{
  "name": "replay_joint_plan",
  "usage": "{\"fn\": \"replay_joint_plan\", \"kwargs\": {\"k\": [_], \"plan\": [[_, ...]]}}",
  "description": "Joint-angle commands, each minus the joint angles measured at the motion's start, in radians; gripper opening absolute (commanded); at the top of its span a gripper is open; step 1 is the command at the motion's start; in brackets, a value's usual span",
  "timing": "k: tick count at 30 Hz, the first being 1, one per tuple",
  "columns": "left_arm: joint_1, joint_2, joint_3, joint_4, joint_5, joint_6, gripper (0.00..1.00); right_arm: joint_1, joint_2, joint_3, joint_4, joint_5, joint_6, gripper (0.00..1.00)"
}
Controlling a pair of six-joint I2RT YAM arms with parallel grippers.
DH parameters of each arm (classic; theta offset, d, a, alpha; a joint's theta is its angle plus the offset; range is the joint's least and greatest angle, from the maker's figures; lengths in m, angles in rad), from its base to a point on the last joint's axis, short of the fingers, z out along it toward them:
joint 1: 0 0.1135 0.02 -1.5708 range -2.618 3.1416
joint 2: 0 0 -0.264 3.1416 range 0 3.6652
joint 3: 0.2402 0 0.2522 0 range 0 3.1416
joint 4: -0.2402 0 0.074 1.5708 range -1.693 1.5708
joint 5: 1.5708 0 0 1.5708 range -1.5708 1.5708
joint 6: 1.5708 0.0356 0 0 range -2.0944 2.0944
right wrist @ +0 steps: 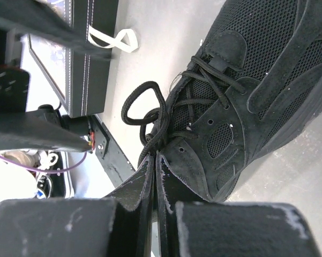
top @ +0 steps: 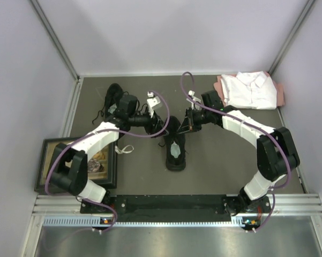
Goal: Tie the shoes
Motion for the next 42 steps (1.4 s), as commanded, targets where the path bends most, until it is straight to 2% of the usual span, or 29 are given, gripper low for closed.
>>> {"fn": "replay_joint_plan", "kwargs": {"k": [1, 4, 13, 23, 29, 30, 31, 35, 37, 42], "plan": [[0.010, 0.093, 0.005, 0.272, 0.165, -0.321, 0.73, 0.013, -0.053, 0.016, 0.008, 0.005, -0.028, 0.00], [0.009, 0.133, -0.021, 0.384, 0.182, -0.422, 0.73, 0.013, -0.055, 0.019, 0.002, 0.005, -0.033, 0.00], [0.010, 0.247, -0.007, 0.535, 0.177, -0.586, 0.66, 0.013, -0.062, 0.026, -0.010, 0.002, -0.039, 0.00], [0.010, 0.313, -0.019, 0.690, 0.174, -0.733, 0.63, 0.013, -0.064, 0.026, -0.010, 0.002, -0.037, 0.00], [0.012, 0.319, -0.051, 0.787, 0.192, -0.818, 0.35, 0.013, -0.064, 0.026, -0.015, 0.005, -0.037, 0.00], [0.012, 0.313, -0.059, 0.787, 0.191, -0.824, 0.31, 0.013, -0.067, 0.026, -0.018, 0.006, -0.037, 0.00], [0.012, 0.308, -0.064, 0.787, 0.188, -0.824, 0.22, 0.013, -0.069, 0.026, -0.019, 0.009, -0.040, 0.00], [0.021, 0.281, -0.093, 0.778, 0.177, -0.815, 0.04, 0.012, -0.079, 0.025, -0.045, 0.021, -0.054, 0.00], [0.030, 0.256, -0.100, 0.759, 0.160, -0.802, 0.00, 0.009, -0.090, 0.022, -0.067, 0.032, -0.066, 0.00], [0.052, 0.212, -0.130, 0.728, 0.137, -0.778, 0.00, 0.000, -0.107, 0.002, -0.102, 0.051, -0.088, 0.00]]}}
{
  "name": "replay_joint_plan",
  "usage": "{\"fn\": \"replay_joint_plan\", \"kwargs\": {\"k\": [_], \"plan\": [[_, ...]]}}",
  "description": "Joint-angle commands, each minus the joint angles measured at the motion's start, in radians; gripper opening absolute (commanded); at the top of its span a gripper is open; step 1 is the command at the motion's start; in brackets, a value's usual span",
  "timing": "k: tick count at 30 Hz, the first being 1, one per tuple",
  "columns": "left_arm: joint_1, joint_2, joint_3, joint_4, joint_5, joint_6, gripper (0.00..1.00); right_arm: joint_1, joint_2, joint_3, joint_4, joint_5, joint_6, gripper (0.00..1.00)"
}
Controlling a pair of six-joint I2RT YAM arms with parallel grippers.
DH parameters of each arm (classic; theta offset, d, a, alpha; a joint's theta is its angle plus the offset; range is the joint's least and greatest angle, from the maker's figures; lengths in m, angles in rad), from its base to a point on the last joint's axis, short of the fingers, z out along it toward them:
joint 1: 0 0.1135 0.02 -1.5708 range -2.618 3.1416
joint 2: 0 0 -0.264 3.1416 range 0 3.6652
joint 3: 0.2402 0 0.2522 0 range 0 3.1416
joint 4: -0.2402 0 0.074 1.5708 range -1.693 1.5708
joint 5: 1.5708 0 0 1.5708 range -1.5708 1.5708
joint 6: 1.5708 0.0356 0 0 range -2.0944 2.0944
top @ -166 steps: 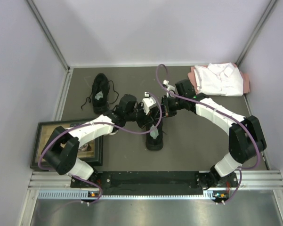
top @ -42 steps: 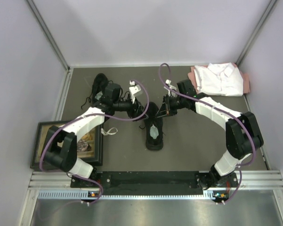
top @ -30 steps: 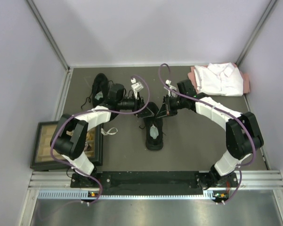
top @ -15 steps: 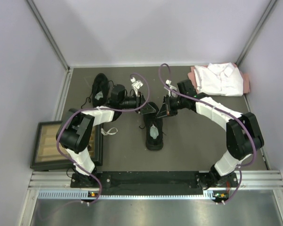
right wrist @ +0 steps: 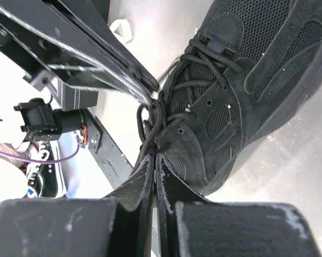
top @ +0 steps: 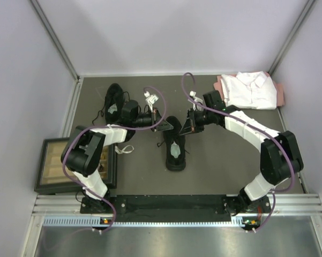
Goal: Tie the shoes
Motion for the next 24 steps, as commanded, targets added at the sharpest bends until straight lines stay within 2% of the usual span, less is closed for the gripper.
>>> {"fn": "replay_joint_plan", "kwargs": {"k": [1, 24], "plan": [[0.022, -0.085, -0.022, 0.026, -0.020, 0.023, 0.00, -0.003, -0.065, -0.004, -0.027, 0.021, -0.042, 0.00], [0.111, -0.156, -0.039, -0.128, -0.074, 0.138, 0.00, -0.070, -0.127, -0.086, -0.105, 0.055, -0.115, 0.00]]}}
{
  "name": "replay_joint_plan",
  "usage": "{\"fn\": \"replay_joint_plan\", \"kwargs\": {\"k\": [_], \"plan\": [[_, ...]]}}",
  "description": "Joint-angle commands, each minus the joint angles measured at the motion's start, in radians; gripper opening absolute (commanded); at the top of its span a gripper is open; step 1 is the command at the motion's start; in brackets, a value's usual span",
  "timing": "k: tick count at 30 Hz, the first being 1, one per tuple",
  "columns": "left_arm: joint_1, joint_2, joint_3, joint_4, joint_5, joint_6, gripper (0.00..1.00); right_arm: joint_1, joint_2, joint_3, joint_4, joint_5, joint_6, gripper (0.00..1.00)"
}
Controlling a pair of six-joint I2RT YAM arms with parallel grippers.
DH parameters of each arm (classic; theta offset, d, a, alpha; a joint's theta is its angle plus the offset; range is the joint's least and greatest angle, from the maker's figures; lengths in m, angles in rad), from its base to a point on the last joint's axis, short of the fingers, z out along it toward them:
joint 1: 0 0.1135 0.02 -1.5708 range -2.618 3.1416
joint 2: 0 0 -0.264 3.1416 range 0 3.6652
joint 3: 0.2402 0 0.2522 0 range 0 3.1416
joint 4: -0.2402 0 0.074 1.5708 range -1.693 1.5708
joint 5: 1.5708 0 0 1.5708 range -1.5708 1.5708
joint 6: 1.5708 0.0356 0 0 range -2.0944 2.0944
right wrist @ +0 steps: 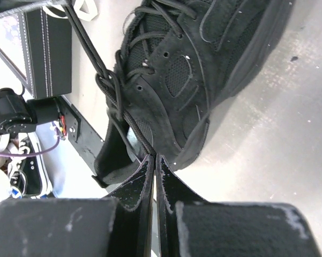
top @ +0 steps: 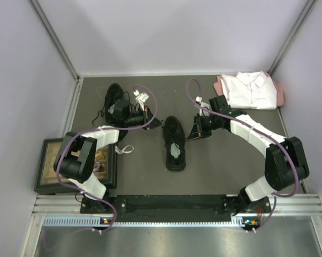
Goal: Tie the shoes
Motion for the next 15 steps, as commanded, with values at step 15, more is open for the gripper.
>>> {"fn": "replay_joint_plan", "kwargs": {"k": [15], "plan": [[0.040, -0.032, 0.045, -0.088, -0.023, 0.127, 0.00, -0.060, -0.074, -0.025, -0.045, 0.011, -0.071, 0.00]]}}
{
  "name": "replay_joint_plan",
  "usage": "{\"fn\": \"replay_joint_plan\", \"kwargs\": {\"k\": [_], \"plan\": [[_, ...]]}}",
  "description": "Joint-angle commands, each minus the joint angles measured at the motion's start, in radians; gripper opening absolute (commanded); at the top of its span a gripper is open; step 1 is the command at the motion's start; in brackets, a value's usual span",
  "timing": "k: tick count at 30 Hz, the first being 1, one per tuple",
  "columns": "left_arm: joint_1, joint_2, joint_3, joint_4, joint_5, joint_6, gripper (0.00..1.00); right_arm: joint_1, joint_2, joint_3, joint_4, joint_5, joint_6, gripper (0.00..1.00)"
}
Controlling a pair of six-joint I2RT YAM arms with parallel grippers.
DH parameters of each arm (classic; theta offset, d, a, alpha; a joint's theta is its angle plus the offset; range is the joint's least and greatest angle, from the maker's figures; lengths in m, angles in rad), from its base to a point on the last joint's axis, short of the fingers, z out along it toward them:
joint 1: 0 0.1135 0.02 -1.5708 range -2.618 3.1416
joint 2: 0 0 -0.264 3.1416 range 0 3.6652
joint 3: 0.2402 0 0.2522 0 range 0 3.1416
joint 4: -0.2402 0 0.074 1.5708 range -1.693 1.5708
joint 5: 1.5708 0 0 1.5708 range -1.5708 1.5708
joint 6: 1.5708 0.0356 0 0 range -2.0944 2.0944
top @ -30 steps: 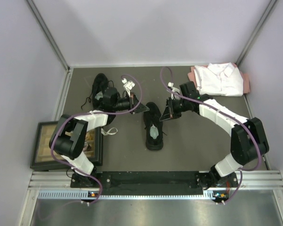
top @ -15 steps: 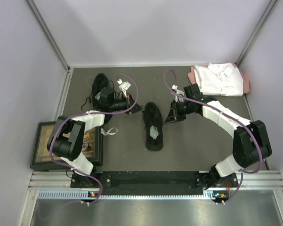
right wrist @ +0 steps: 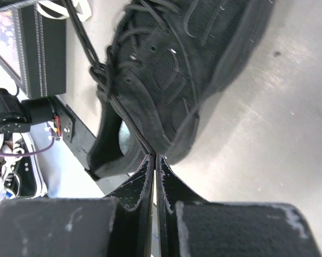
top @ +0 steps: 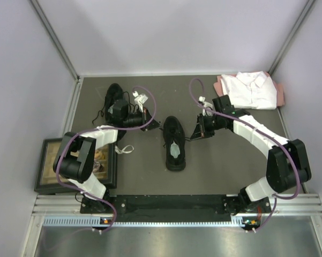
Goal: Tie the shoes
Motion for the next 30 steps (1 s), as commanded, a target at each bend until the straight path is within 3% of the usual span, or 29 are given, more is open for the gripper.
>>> {"fn": "replay_joint_plan", "kwargs": {"k": [1, 12, 22, 26, 27, 30], "plan": [[0.013, -0.018, 0.050, -0.003, -0.022, 0.051, 0.00, -0.036, -0.051, -0.020, -0.024, 0.006, -0.044, 0.00], [0.013, 0.020, 0.089, -0.091, -0.045, 0.111, 0.00, -0.047, -0.044, -0.037, -0.020, 0.009, -0.061, 0.00], [0.010, 0.046, 0.100, -0.072, 0.007, 0.106, 0.00, -0.039, -0.015, -0.017, 0.017, -0.057, -0.038, 0.00], [0.013, 0.022, 0.101, -0.078, 0.049, 0.115, 0.27, -0.019, 0.001, 0.004, 0.019, -0.078, -0.034, 0.00], [0.017, 0.000, 0.101, -0.083, 0.055, 0.121, 0.38, -0.016, 0.004, 0.009, 0.020, -0.081, -0.034, 0.00], [0.039, -0.050, 0.090, -0.088, 0.062, 0.131, 0.51, -0.006, 0.012, 0.017, 0.016, -0.084, -0.034, 0.00]]}}
